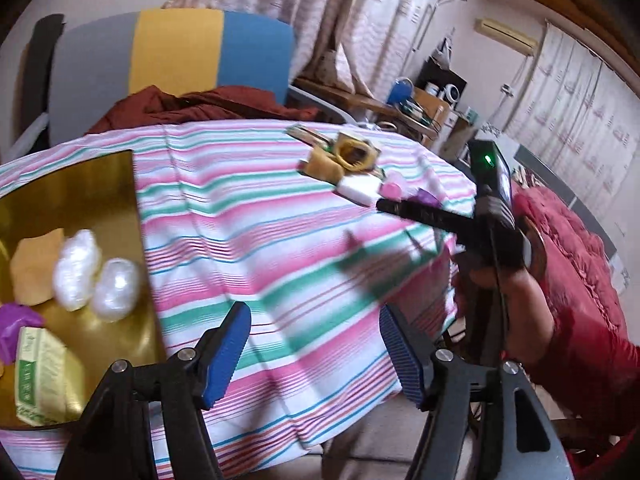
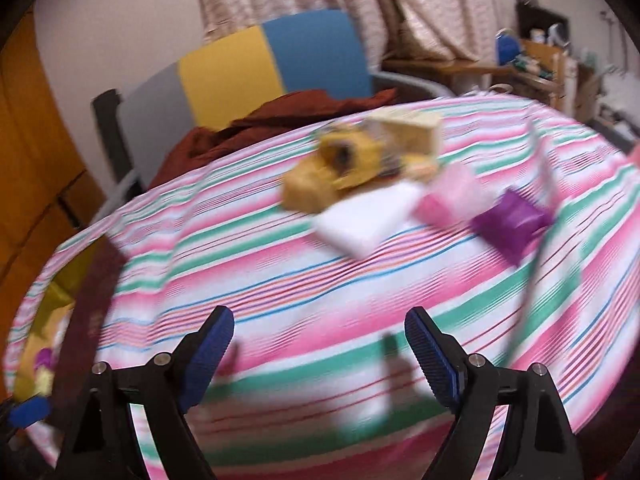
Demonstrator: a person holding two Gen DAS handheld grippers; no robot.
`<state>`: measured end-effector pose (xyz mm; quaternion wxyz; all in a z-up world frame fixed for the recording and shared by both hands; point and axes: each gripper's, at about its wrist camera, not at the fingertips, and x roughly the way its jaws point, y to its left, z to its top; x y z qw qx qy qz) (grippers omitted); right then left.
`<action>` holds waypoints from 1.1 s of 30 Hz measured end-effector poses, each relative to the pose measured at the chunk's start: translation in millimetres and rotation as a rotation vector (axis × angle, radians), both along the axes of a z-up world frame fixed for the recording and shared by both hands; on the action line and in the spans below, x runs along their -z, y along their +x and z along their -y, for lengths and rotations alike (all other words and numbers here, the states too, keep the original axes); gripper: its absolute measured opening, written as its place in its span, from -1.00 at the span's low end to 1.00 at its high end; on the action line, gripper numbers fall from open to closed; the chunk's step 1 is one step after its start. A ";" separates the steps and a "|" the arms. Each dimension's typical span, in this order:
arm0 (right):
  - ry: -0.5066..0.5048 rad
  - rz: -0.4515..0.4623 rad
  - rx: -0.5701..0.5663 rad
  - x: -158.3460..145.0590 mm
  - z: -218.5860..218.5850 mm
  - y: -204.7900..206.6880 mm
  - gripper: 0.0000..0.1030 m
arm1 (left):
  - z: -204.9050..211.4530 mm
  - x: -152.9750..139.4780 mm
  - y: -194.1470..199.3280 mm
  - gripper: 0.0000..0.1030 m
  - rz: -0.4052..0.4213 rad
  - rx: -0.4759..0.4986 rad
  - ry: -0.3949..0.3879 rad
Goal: Organize objects
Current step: 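Move the left tool to the white sponge while the right tool grasps a purple packet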
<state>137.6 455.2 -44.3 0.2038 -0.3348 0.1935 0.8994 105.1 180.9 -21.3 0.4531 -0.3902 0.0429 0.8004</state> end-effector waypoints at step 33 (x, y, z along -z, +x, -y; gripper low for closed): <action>0.132 0.027 0.167 27.2 -131.8 14.2 0.46 | -156.3 14.0 -34.6 0.34 -0.007 0.155 -0.107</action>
